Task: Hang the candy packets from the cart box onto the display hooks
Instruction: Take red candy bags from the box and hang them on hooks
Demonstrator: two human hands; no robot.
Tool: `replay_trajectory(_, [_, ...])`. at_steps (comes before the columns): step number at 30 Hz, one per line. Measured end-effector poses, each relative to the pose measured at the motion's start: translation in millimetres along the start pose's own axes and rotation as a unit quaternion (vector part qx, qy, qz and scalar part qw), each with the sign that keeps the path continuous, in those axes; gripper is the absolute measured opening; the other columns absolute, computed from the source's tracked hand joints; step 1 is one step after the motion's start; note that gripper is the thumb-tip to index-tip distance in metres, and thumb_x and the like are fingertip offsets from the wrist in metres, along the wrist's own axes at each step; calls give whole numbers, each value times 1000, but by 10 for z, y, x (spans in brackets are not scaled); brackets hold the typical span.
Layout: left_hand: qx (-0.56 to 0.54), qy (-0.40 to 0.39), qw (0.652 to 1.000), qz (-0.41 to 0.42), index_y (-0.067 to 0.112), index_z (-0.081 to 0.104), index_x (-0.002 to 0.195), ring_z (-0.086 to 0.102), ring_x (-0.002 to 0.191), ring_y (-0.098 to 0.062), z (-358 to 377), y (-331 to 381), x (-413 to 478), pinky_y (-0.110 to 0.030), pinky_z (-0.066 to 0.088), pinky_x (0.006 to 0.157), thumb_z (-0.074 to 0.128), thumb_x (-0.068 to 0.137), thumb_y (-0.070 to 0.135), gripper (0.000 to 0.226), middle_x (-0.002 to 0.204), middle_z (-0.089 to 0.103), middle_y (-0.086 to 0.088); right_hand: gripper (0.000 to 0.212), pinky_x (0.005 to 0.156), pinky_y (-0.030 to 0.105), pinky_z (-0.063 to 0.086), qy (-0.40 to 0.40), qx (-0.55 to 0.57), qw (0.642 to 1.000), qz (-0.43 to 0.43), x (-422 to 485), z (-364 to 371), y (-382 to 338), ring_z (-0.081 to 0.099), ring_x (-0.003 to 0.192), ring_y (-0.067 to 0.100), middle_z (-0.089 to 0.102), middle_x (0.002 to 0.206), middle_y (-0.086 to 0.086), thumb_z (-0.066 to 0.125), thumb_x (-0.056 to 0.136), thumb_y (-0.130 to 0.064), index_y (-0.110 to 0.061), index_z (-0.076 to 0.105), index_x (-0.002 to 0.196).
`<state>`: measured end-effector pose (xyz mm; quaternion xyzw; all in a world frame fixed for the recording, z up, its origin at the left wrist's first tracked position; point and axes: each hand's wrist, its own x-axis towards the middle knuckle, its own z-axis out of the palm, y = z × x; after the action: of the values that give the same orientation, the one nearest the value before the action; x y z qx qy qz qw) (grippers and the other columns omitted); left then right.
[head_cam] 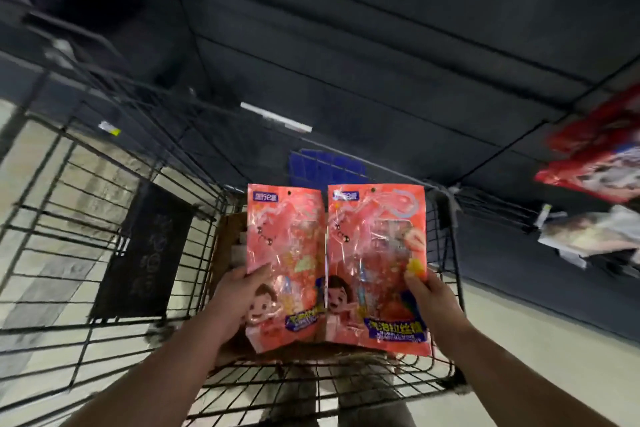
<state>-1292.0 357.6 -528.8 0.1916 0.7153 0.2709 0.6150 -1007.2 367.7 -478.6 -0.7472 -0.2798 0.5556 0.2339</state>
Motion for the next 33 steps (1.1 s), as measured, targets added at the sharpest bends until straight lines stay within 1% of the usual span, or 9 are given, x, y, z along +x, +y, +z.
replay_trajectory(2, [2,-20,1000,23,20,64,102,63,80,-16,73,125,-90,-25,43,56,61,93,27,12,90,69,-4,14,61,30,55,7,24,1000,-6,-145,-105,-81,67,78,19,69,89,4,50,98,-26,-16,58,103])
replay_trajectory(5, [24,-47,997,53,14,69,103,67,79,-19,238,283,-191,-28,51,60,62,92,23,16,92,72,-7,16,81,50,57,30,74,997,-10,-317,-320,-144,70,89,32,71,99,14,53,97,-27,-15,59,102])
replay_trajectory(8, [36,-72,994,79,11,70,104,69,92,-28,443,436,-276,-44,53,89,63,92,25,20,102,73,-14,18,73,43,59,55,109,992,-25,-467,-581,-146,71,85,29,72,97,12,53,96,-30,-15,59,104])
replay_trajectory(10, [40,-86,992,89,16,70,100,68,96,-34,601,537,-364,-51,50,96,66,89,31,20,101,74,-14,20,64,37,59,73,129,988,-37,-572,-761,-128,71,81,26,72,94,10,53,96,-30,-14,60,105])
replay_trajectory(14, [81,-133,978,142,23,71,109,66,106,-29,966,669,-529,-51,45,102,68,65,55,54,108,73,-5,25,80,47,57,120,168,977,-49,-739,-1155,3,70,85,31,72,95,14,54,96,-31,-9,61,106])
replay_trajectory(20, [124,-178,962,167,24,67,102,65,98,-28,1733,751,-1004,-46,49,93,56,96,32,15,102,71,-4,27,86,55,54,168,247,953,-44,-1019,-1842,398,71,89,37,73,97,17,55,95,-31,-9,63,108])
replay_trajectory(28, [158,-226,946,173,13,68,108,67,101,-32,2906,423,-1686,-49,50,95,59,94,26,21,105,73,-11,26,71,43,58,225,305,923,-62,-1528,-2993,1123,72,79,37,74,87,18,50,98,-27,-5,63,103])
replay_trajectory(31, [150,-230,941,198,13,68,104,64,99,-24,3342,227,-1958,-34,48,85,57,95,19,15,99,72,-5,25,65,38,57,233,319,916,-73,-1713,-3410,1411,73,74,31,75,83,15,48,99,-26,-6,63,102])
replay_trajectory(33, [146,-237,938,204,17,68,103,62,100,-22,3629,100,-2150,-33,45,85,57,95,20,13,103,71,-4,23,62,35,56,243,326,911,-75,-1819,-3672,1586,73,71,29,75,81,14,48,99,-25,-7,62,102])
